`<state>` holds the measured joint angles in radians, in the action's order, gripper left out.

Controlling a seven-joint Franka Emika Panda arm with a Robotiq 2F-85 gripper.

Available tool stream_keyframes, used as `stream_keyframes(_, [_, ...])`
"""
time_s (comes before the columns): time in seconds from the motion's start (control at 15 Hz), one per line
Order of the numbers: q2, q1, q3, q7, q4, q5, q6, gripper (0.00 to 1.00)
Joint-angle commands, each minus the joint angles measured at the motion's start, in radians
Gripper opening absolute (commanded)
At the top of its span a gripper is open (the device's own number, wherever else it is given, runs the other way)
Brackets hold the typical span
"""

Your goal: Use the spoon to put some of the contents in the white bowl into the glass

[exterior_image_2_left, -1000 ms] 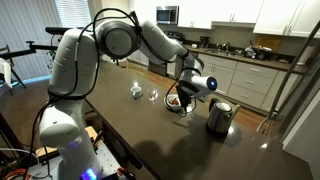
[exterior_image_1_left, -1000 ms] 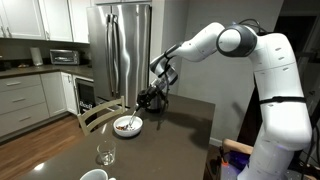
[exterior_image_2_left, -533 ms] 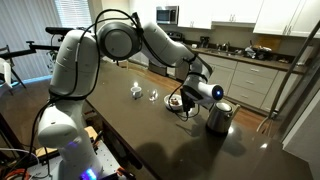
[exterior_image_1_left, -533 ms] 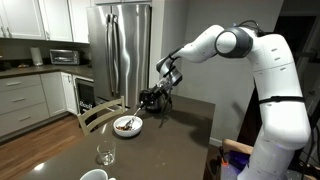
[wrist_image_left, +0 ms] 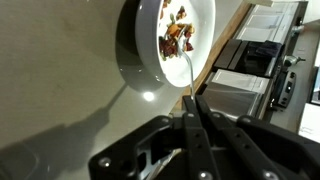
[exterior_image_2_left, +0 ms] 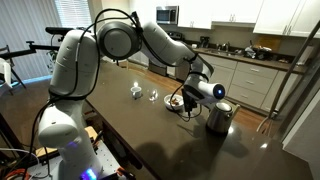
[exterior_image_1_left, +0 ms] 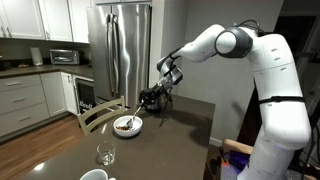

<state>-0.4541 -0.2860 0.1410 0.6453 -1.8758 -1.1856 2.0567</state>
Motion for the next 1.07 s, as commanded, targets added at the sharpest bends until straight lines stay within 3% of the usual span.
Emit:
stream_keyframes(0.0, [0.043, 0.052, 0.012, -0.007, 0.007, 0.112, 0.070, 0.05])
stream_keyframes(1.0, [0.118, 0.087, -0.036, -0.022, 0.019, 0.450, 0.219, 0.05])
